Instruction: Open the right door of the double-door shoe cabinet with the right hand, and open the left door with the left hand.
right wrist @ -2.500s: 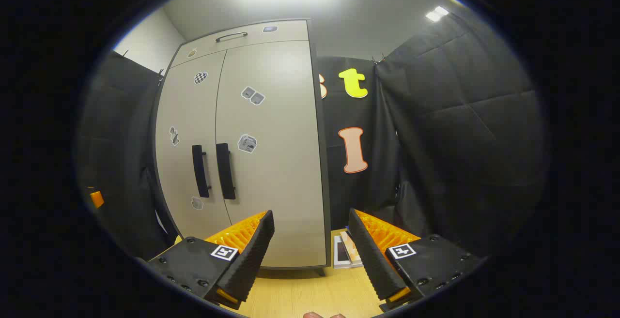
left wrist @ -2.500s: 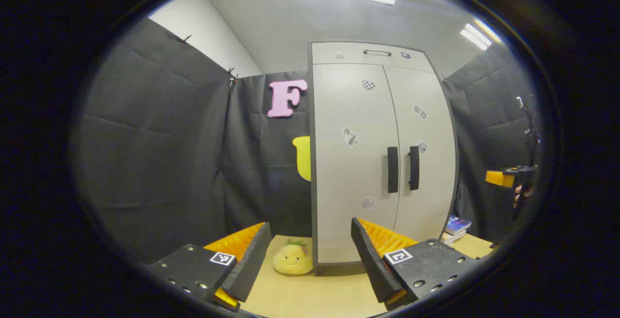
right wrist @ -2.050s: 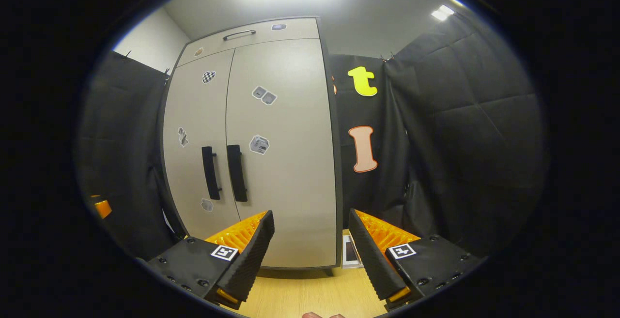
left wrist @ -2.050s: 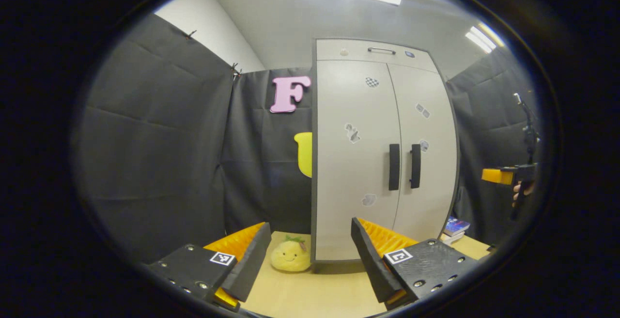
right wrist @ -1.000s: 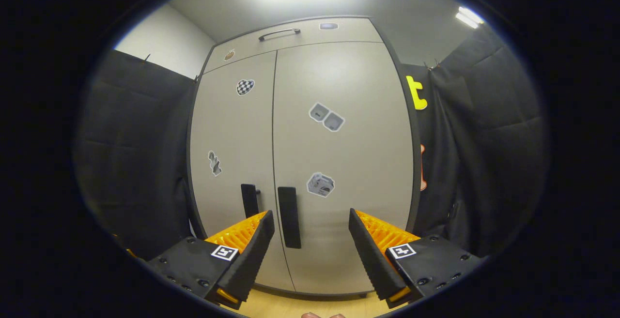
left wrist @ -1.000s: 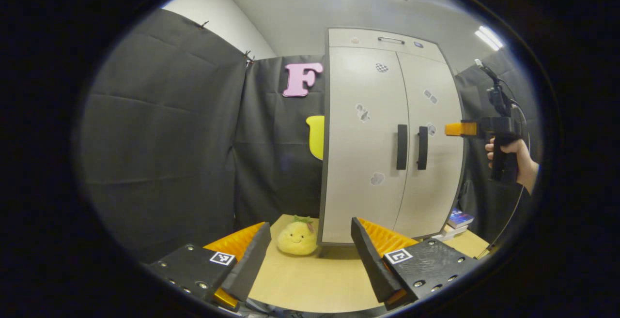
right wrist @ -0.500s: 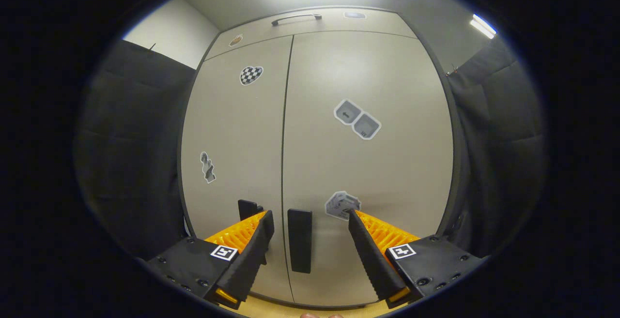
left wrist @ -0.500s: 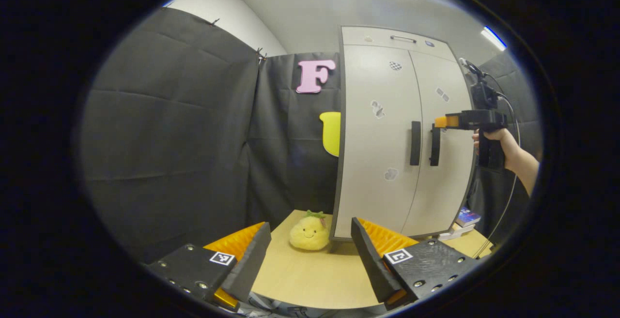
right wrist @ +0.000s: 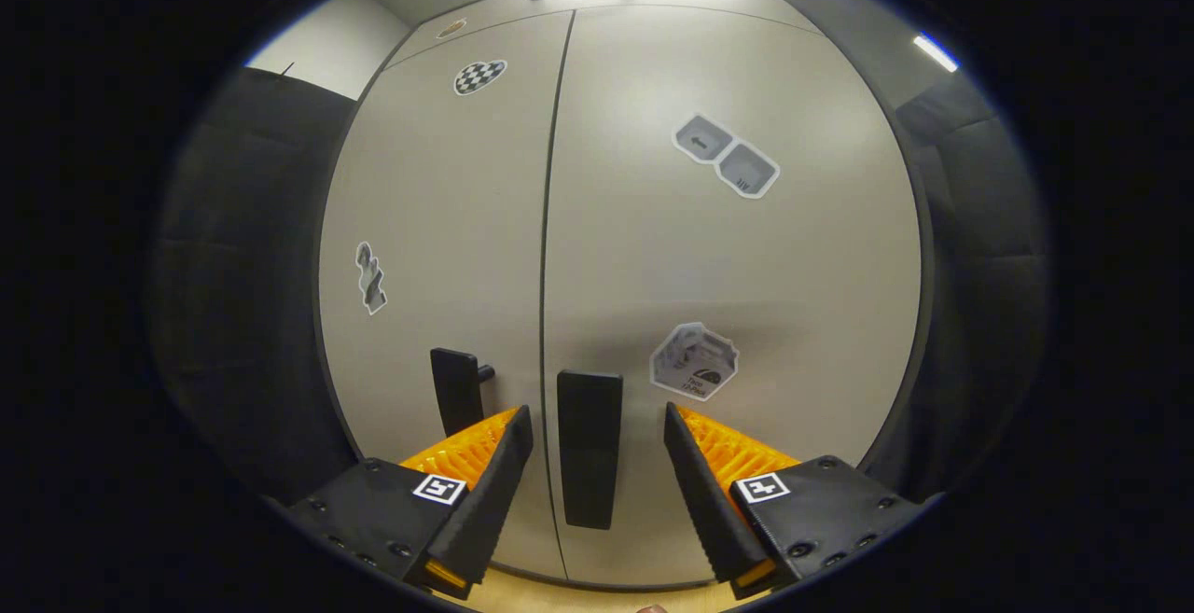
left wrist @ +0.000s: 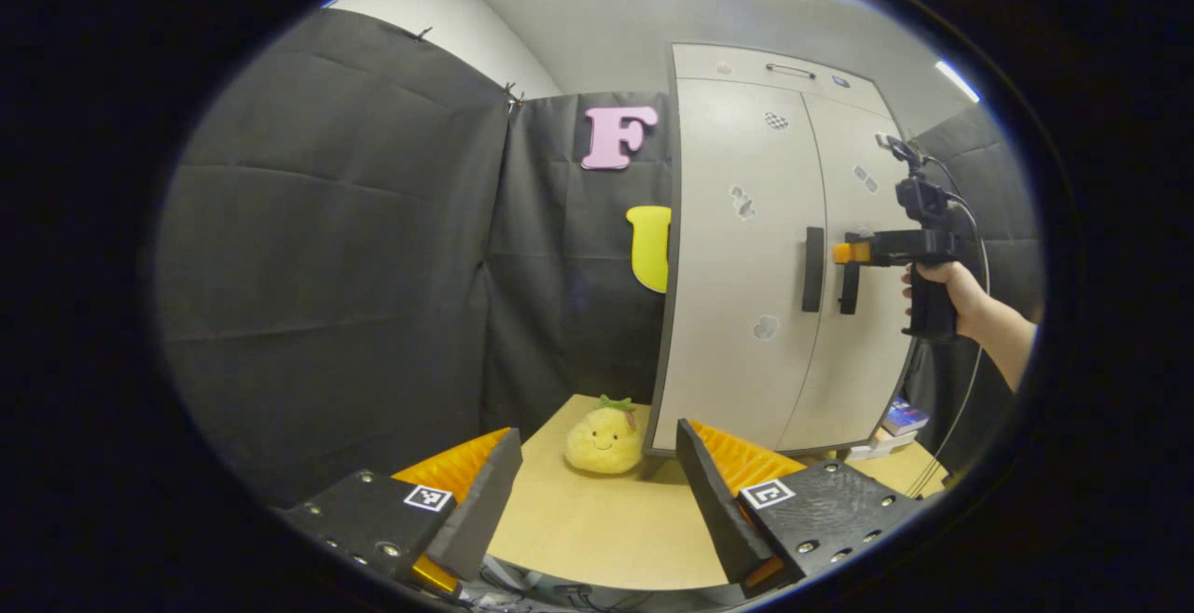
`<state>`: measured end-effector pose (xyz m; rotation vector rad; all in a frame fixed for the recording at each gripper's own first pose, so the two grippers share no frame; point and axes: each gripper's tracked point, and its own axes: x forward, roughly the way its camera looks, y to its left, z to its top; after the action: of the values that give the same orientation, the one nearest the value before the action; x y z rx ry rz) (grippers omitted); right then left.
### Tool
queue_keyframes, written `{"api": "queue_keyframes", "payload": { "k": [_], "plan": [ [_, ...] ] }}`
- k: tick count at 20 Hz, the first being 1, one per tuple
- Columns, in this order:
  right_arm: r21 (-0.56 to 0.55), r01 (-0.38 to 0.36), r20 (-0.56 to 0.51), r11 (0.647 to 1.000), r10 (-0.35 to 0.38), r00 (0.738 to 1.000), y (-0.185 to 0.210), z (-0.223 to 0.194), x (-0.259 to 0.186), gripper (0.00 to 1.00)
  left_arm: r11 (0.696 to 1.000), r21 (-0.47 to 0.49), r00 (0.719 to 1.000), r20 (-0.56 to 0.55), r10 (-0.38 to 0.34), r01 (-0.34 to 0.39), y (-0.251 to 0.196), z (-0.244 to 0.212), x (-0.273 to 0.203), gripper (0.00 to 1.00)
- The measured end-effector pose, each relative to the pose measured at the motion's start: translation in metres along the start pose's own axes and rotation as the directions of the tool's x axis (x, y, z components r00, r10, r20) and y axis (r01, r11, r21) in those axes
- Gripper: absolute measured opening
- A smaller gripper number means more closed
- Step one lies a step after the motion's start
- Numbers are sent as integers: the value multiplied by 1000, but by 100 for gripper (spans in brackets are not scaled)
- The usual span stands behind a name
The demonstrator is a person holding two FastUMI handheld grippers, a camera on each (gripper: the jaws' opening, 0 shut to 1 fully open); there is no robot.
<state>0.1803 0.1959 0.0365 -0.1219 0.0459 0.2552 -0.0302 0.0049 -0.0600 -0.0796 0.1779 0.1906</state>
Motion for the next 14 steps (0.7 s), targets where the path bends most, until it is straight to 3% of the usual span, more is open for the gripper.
{"api": "queue_keyframes", "payload": {
  "k": [5, 6, 9, 10, 12, 14],
  "plan": [
    [19, -15, -46, 1000, 16, 999, 3, -10, 10, 48, 1000, 4, 1000, -1, 21, -21, 4, 0, 0, 95],
    [34, -14, -42, 999, 16, 999, 4, -10, 9, 33, 1000, 0, 1000, -3, 23, -23, 4, 0, -1, 95],
    [37, -25, -40, 999, 27, 999, 2, -11, 11, 35, 1000, -3, 1000, -6, 23, -23, 3, -1, -2, 95],
    [45, -29, -39, 999, 31, 999, 2, -11, 9, 29, 1000, 1, 1000, -8, 21, -21, 3, -2, -2, 95],
    [61, -40, -47, 997, 43, 998, 2, -10, 10, 29, 1000, 13, 1000, -16, 16, -16, 3, -2, -2, 95],
    [62, -54, -49, 997, 57, 997, 3, -9, 9, 22, 1000, 23, 1000, -24, 4, -4, 2, -3, -4, 96]
  ]
}}
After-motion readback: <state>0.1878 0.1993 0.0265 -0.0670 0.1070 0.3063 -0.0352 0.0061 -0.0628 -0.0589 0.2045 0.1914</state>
